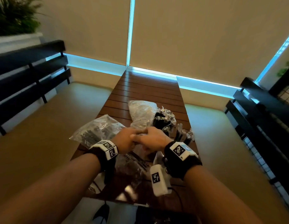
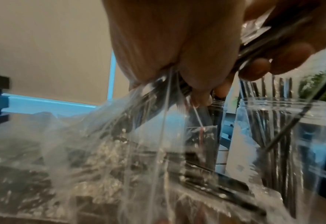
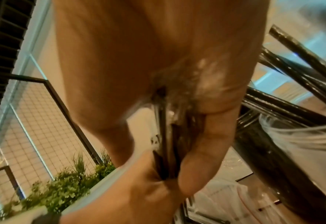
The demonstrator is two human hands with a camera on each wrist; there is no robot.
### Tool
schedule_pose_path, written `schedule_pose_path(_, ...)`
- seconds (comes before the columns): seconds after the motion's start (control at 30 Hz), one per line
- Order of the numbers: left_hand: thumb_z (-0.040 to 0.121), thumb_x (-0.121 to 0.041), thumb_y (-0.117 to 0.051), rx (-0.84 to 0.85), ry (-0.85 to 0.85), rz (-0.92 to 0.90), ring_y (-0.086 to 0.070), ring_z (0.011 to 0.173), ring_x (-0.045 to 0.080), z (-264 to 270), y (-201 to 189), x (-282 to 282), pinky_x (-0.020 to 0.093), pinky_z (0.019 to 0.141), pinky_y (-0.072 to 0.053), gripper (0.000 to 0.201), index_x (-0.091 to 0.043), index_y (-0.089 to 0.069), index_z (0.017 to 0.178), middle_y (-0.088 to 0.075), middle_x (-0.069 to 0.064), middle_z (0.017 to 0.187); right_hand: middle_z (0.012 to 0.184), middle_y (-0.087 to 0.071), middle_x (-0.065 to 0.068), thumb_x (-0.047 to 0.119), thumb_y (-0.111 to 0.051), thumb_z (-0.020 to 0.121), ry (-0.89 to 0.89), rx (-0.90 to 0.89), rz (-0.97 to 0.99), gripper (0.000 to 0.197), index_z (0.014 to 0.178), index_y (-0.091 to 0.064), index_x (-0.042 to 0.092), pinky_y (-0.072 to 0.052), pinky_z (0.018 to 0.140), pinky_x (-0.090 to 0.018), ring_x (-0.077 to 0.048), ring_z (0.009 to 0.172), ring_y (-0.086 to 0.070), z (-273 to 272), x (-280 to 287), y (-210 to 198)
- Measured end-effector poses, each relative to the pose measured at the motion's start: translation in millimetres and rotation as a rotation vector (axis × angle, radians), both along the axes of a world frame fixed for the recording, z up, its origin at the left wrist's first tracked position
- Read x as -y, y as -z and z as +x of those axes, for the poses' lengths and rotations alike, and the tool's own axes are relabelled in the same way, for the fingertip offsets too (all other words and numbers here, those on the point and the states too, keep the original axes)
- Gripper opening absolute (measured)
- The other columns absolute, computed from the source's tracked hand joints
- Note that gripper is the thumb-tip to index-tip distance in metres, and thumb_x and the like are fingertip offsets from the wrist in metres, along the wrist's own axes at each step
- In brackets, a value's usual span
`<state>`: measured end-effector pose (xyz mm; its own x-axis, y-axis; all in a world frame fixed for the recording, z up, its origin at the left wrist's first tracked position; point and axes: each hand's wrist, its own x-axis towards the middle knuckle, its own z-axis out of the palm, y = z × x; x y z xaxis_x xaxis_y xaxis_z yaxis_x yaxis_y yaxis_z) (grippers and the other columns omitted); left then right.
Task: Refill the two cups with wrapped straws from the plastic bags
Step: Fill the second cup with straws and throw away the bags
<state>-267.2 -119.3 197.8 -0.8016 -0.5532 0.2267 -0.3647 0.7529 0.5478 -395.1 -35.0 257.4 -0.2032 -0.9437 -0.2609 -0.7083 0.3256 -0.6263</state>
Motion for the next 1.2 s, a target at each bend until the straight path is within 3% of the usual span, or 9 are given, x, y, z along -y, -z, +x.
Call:
schedule_pose_path(0.13,0.089,-0.012,-0.068,-0.038,-0.163,0.068,-0.056,0.072,0.011,2.0,-2.4,8.9,0.027,0.069,-0.042,0.004,-0.015,-0.067,0.091,-0.061,-0.006,0.08,0.096,-0.072,-0.011,0.096,-0.02,0.069,0.232,0.402,-0.273,0.09,0.097,-0.068,0.027,-0.055,0.087,-0.049,-0.028,0.088,-0.069,3.1,-2.6,3.9)
schedule_pose_path(0.3,0.094,-0.027,-0.064,-0.059,-0.277,0.168,-0.053,0.063,0.017,4.1,-9.0,15.9,0.031,0.062,-0.04,0.021,-0.013,-0.061,0.079,-0.061,0.003,0.072,0.088,-0.074,-0.002,0.092,-0.014,0.073,0.31,0.736,-0.428,0.094,0.098,-0.073,0.023,-0.053,0.089,-0.048,-0.02,0.088,-0.067,15.3,-17.8,22.4)
schedule_pose_path(0.37,0.095,-0.03,-0.063,-0.096,-0.297,0.189,-0.053,0.064,0.016,5.9,-11.3,15.8,0.03,0.06,-0.039,0.022,-0.023,-0.058,0.075,-0.06,0.001,0.071,0.102,-0.074,0.001,0.083,-0.014,0.082,0.326,0.664,-0.435,0.084,0.106,-0.07,0.026,-0.051,0.094,-0.042,-0.016,0.101,-0.067,21.8,-23.0,32.3)
schedule_pose_path(0.47,0.096,-0.029,-0.062,-0.132,-0.322,0.213,-0.049,0.06,0.011,8.8,-15.2,16.7,0.029,0.058,-0.034,0.03,-0.029,-0.051,0.068,-0.054,-0.007,0.064,0.118,-0.065,-0.002,0.041,-0.037,0.095,0.274,0.246,-0.353,0.039,0.116,-0.061,0.02,-0.046,0.098,-0.04,-0.021,0.112,-0.059,24.0,-23.5,55.5)
schedule_pose_path(0.53,0.096,-0.03,-0.061,-0.146,-0.326,0.249,-0.047,0.059,0.014,10.6,-18.1,17.3,0.03,0.058,-0.033,0.033,-0.027,-0.05,0.066,-0.05,-0.007,0.061,0.131,-0.051,-0.008,0.027,-0.051,0.087,0.141,-0.087,-0.187,0.047,0.132,-0.046,0.017,-0.043,0.101,-0.043,-0.029,0.121,-0.05,25.9,-25.9,70.7)
schedule_pose_path(0.67,0.096,-0.033,-0.061,-0.189,-0.348,0.278,-0.044,0.058,0.016,12.9,-22.2,18.3,0.03,0.058,-0.032,0.038,-0.023,-0.046,0.062,-0.045,-0.006,0.058,0.138,-0.044,-0.017,0.044,-0.056,0.091,0.003,-0.388,0.074,0.073,0.147,-0.02,0.013,-0.041,0.1,-0.048,-0.039,0.125,-0.044,31.1,-29.7,91.0)
schedule_pose_path(0.83,0.096,-0.036,-0.06,-0.205,-0.349,0.305,-0.041,0.056,0.015,14.2,-26.5,16.1,0.029,0.058,-0.032,0.04,-0.023,-0.045,0.062,-0.043,-0.005,0.058,0.122,-0.06,-0.015,0.026,-0.057,0.092,0.029,-0.4,0.176,0.062,0.142,-0.022,0.013,-0.049,0.085,-0.046,-0.038,0.11,-0.062,38.8,-22.3,96.7)
schedule_pose_path(1.07,0.095,-0.034,-0.061,-0.157,-0.312,0.163,-0.056,0.066,0.009,10.3,-25.7,10.7,0.027,0.061,-0.04,0.014,-0.022,-0.061,0.087,-0.061,-0.008,0.07,0.108,-0.061,-0.005,0.022,-0.067,0.076,0.067,0.075,-0.33,0.065,0.126,-0.026,0.024,-0.054,0.075,-0.037,-0.027,0.093,-0.063,57.8,-9.6,77.1)
schedule_pose_path(1.2,0.095,-0.028,-0.063,-0.171,-0.261,0.148,-0.056,0.072,0.014,2.7,-30.5,-1.9,0.03,0.067,-0.043,0.015,-0.013,-0.065,0.096,-0.065,0.001,0.082,0.103,-0.057,-0.002,0.027,-0.059,0.083,0.018,0.026,-0.414,0.016,0.096,-0.051,0.024,-0.049,0.089,-0.037,-0.021,0.094,-0.056,70.5,4.1,88.8)
